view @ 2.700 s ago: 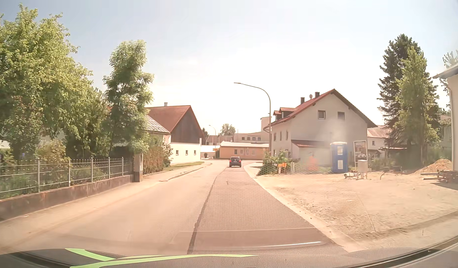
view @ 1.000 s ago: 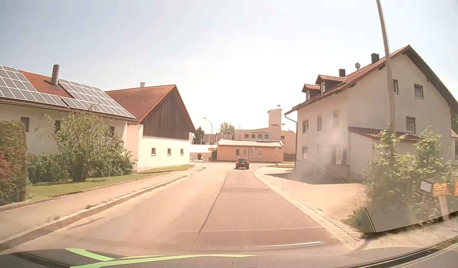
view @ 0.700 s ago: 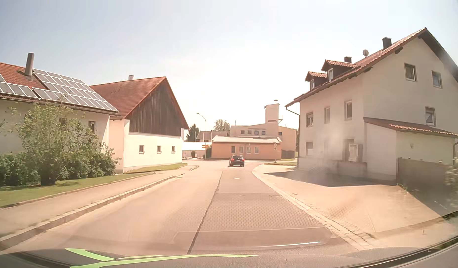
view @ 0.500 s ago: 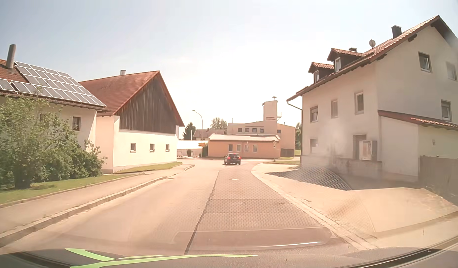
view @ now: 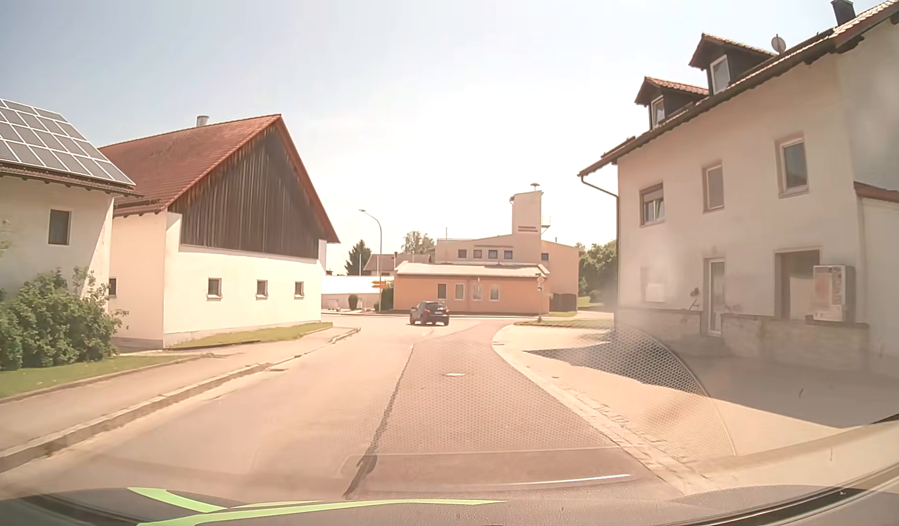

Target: Follow the waypoints while adhering to traffic rules and regulations

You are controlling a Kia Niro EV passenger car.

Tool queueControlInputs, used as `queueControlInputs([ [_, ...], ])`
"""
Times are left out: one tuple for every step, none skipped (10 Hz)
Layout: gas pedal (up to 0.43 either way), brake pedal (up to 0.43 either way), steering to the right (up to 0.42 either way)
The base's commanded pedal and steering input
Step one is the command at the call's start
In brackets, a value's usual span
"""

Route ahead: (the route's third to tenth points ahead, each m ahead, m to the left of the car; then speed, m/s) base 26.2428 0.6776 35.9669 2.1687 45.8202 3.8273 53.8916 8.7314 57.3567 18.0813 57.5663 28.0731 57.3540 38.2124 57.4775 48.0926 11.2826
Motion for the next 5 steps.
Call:
queueControlInputs([
  [0.0, 0.0, 0.008],
  [0.0, 0.0, 0.008],
  [0.0, 0.0, 0.008],
  [0.0, 0.0, 0.008],
  [0.0, 0.0, 0.009],
])
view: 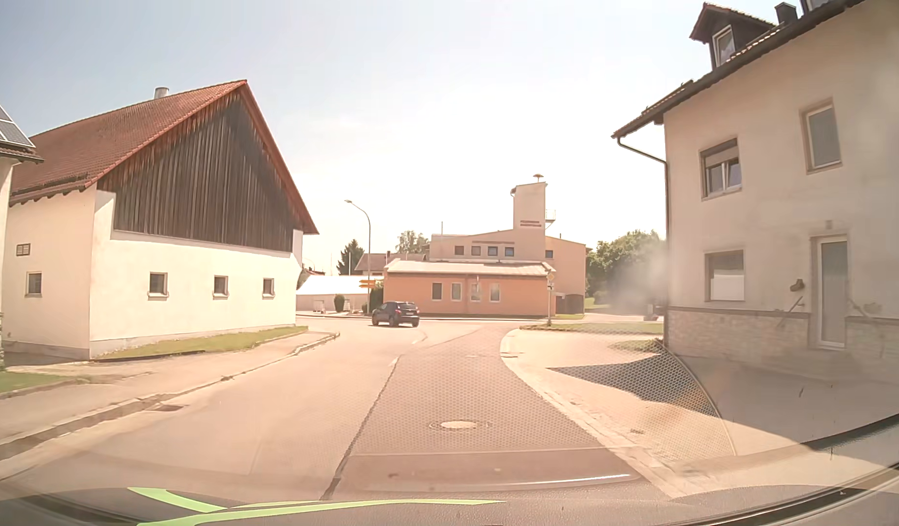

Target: Follow the waypoints while adhering to traffic rules and regulations

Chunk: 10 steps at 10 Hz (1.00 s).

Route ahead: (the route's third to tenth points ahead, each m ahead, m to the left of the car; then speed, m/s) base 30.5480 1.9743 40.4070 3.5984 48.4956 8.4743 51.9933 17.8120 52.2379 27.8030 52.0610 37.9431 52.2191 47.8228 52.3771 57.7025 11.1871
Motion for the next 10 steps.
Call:
queueControlInputs([
  [0.0, 0.0, 0.009],
  [0.0, 0.0, 0.01],
  [0.0, 0.0, 0.01],
  [0.0, 0.006, 0.01],
  [0.0, 0.012, 0.011],
  [0.0, 0.03, 0.011],
  [0.0, 0.043, 0.011],
  [0.0, 0.061, 0.014],
  [0.0, 0.085, 0.013],
  [0.0, 0.085, 0.014],
])
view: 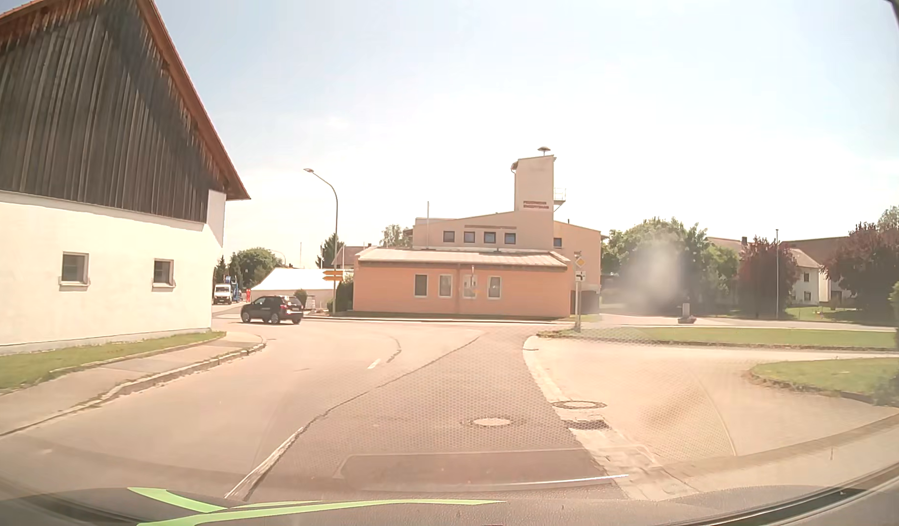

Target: Follow the waypoints while adhering to traffic rules and regulations

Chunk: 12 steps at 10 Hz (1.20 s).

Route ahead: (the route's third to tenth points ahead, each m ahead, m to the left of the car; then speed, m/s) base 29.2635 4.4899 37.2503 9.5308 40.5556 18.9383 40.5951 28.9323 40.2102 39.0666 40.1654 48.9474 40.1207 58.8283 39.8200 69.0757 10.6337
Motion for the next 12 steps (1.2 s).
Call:
queueControlInputs([
  [0.0, 0.098, 0.013],
  [0.0, 0.098, 0.012],
  [0.0, 0.104, 0.012],
  [0.0, 0.104, 0.011],
  [0.0, 0.11, 0.01],
  [0.0, 0.11, 0.01],
  [0.0, 0.128, 0.01],
  [0.0, 0.14, 0.005],
  [0.0, 0.14, 0.001],
  [0.0, 0.134, -0.006],
  [0.0, 0.134, -0.022],
  [0.0, 0.14, -0.042],
])
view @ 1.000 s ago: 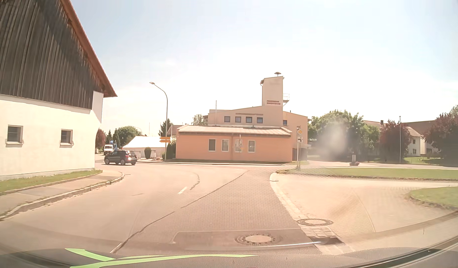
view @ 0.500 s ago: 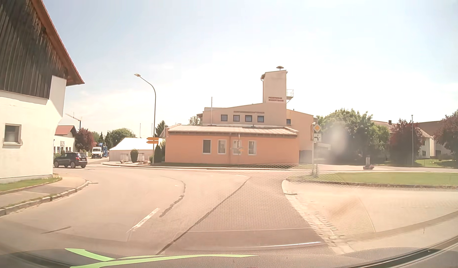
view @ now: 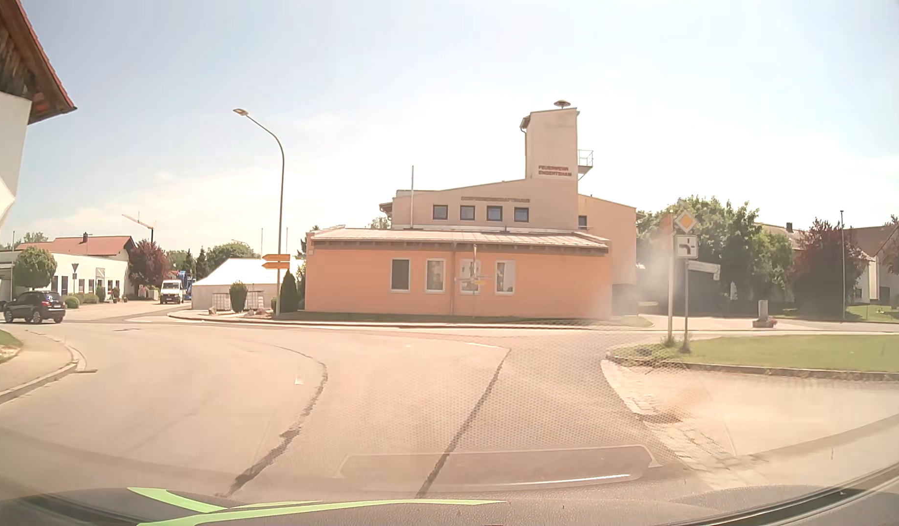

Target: Follow the waypoints while adhering to traffic rules and regulations

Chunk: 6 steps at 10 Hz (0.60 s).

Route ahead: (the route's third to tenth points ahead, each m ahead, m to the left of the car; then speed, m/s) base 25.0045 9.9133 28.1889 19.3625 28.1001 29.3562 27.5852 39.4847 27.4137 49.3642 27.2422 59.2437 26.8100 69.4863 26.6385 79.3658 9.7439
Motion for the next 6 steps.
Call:
queueControlInputs([
  [0.0, 0.134, -0.055],
  [0.0, 0.134, -0.069],
  [0.0, 0.134, -0.081],
  [0.0, 0.134, -0.1],
  [0.0, 0.134, -0.115],
  [0.0, 0.128, -0.125],
])
